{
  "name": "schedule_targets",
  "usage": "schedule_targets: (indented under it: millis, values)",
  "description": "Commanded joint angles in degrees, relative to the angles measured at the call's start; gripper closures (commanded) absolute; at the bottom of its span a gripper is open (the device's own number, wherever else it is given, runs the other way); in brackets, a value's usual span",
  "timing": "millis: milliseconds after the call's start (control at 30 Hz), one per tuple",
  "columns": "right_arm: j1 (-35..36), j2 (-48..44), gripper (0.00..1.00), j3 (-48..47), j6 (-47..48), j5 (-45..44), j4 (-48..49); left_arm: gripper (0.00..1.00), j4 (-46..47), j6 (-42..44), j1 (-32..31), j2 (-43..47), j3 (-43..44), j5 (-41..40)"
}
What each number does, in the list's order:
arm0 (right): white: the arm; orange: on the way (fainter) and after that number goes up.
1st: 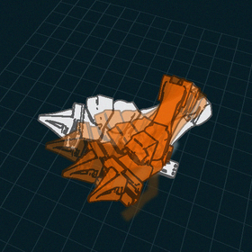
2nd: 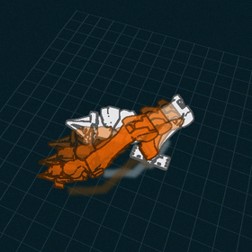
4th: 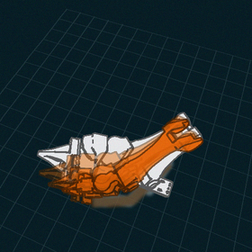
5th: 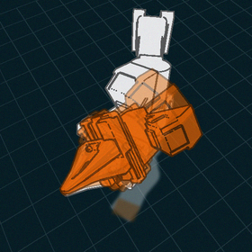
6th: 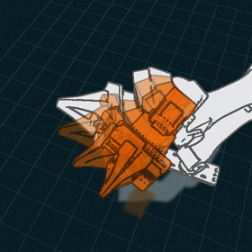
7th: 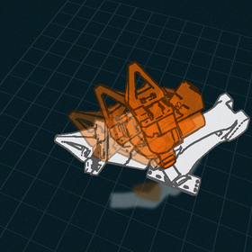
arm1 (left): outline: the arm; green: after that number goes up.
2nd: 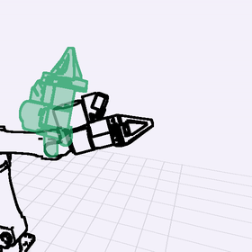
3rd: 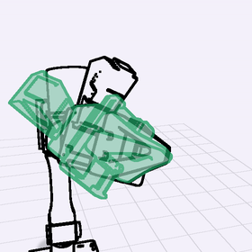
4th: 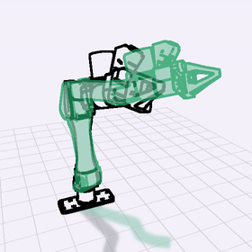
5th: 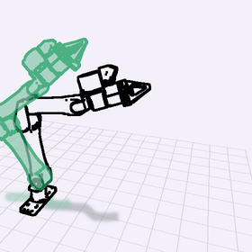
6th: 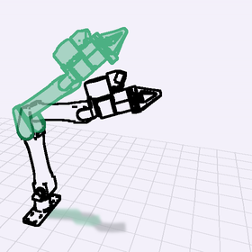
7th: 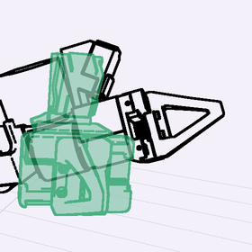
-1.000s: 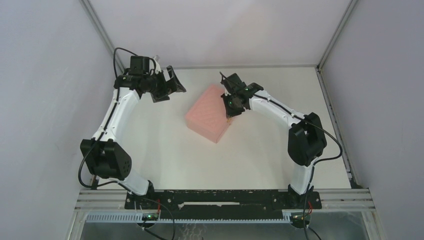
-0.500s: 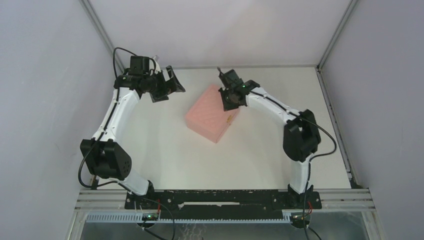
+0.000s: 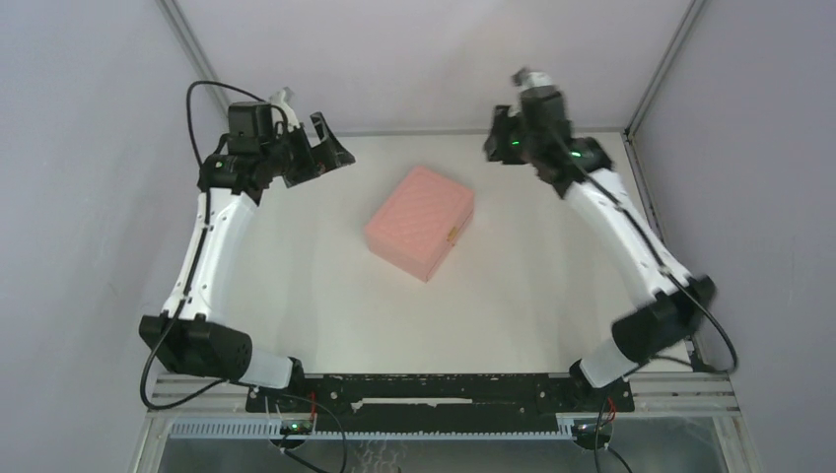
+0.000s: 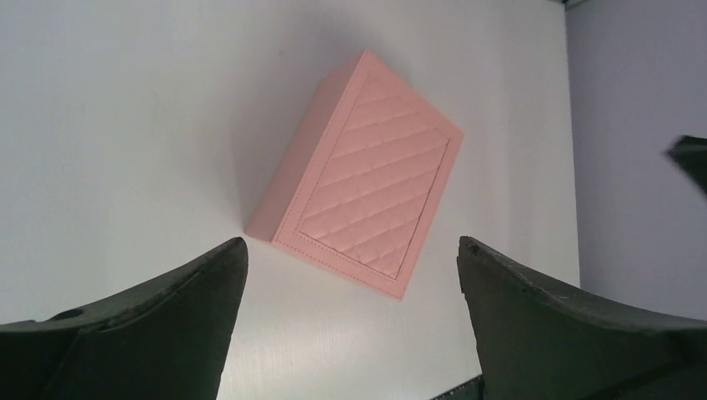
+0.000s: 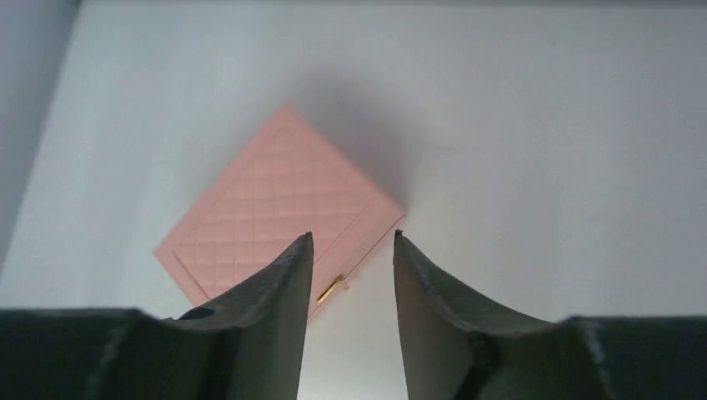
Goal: Organize the mixed jewelry
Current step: Reset both arms
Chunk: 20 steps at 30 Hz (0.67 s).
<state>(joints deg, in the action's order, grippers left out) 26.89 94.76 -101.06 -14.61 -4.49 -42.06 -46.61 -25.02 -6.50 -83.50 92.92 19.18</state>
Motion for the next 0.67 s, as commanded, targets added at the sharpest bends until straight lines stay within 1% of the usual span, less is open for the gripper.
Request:
schedule_targets:
  millis: [0, 67, 100, 133, 200, 267, 400, 500, 633]
  values:
    - [-5.53, -14.83, 0.4, 7.42, -2.96, -5.52, 9.35, 0.0, 6.6, 3.39, -0.11, 8.09, 0.13, -3.81]
    - [-9.07, -20.07, 0.35, 12.69, -5.05, -8.15, 12.57, 0.0, 9.55, 4.01, -0.1, 10.97, -2.57, -5.64]
    - [-10.54, -22.47, 0.27, 15.65, -6.38, -9.45, 14.47, 0.0, 10.94, 4.25, -0.14, 12.84, -4.08, -6.56]
    - [-12.08, -24.96, 0.23, 18.75, -7.77, -11.03, 16.35, 0.0, 12.07, 4.51, -0.1, 13.97, -5.55, -7.48]
    - [-14.36, -28.35, 0.17, 22.67, -9.62, -13.7, 18.45, 0.0, 13.56, 5.02, -0.09, 15.85, -8.25, -8.81]
    - [-15.69, -29.82, 0.16, 23.59, -9.78, -15.52, 17.92, 0.0, 14.21, 5.05, -0.12, 16.93, -10.87, -9.7]
    - [-16.89, -30.98, 0.15, 23.62, -9.19, -17.45, 16.21, 0.0, 15.93, 4.63, -0.09, 17.9, -13.69, -8.8]
    - [-16.97, -32.09, 0.01, 23.6, -8.73, -18.66, 15.68, 0.0, 17.08, 4.89, -0.09, 18.35, -16.1, -10.66]
    - [-17.05, -32.52, 0.0, 24.04, -8.68, -21.12, 14.36, 0.0, 18.83, 5.24, -0.09, 18.96, -18.02, -9.58]
